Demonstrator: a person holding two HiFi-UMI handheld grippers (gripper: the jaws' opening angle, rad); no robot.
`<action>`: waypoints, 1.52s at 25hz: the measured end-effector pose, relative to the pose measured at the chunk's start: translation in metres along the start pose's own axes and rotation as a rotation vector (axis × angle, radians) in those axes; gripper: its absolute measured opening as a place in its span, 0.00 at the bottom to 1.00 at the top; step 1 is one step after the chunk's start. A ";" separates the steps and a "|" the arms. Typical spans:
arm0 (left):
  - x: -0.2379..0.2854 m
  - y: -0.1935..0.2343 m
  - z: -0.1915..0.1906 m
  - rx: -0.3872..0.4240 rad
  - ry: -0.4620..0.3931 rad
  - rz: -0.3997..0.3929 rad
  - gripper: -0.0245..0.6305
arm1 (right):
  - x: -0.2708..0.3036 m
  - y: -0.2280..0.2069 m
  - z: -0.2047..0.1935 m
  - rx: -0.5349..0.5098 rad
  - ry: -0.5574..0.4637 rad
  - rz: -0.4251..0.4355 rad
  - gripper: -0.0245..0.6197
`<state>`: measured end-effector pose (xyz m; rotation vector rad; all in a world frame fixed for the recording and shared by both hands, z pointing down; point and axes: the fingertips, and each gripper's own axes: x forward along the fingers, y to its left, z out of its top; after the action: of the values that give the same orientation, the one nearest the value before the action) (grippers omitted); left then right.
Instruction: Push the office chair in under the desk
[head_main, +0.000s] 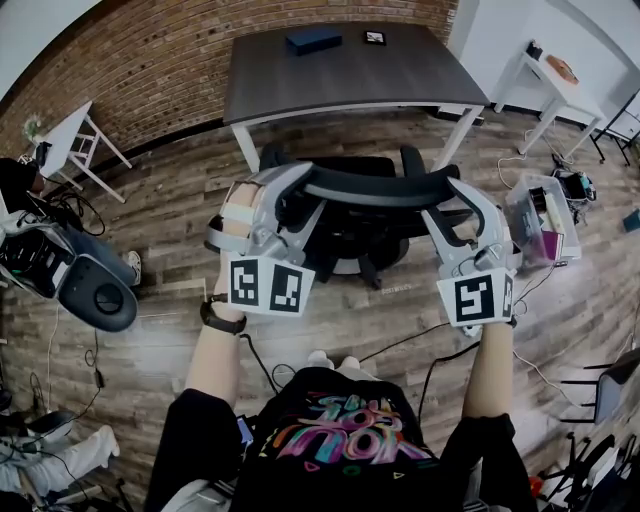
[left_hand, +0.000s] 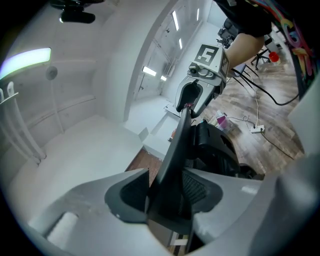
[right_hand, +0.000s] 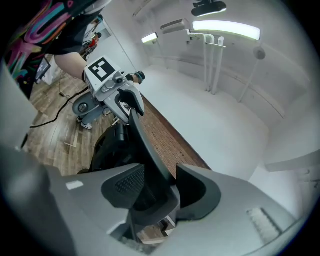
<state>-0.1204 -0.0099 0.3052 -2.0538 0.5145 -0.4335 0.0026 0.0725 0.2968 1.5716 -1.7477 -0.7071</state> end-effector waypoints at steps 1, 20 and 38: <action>0.002 -0.001 0.001 -0.001 -0.003 0.003 0.32 | 0.000 -0.001 -0.003 -0.020 0.008 -0.002 0.34; 0.067 0.019 0.004 -0.054 0.028 -0.012 0.32 | 0.041 -0.049 -0.039 -0.172 0.094 -0.010 0.28; 0.153 0.036 -0.032 -0.028 -0.029 0.016 0.32 | 0.120 -0.083 -0.083 -0.109 0.047 -0.043 0.30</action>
<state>-0.0132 -0.1286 0.3053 -2.0784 0.5217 -0.3881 0.1139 -0.0536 0.3002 1.5434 -1.6183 -0.7678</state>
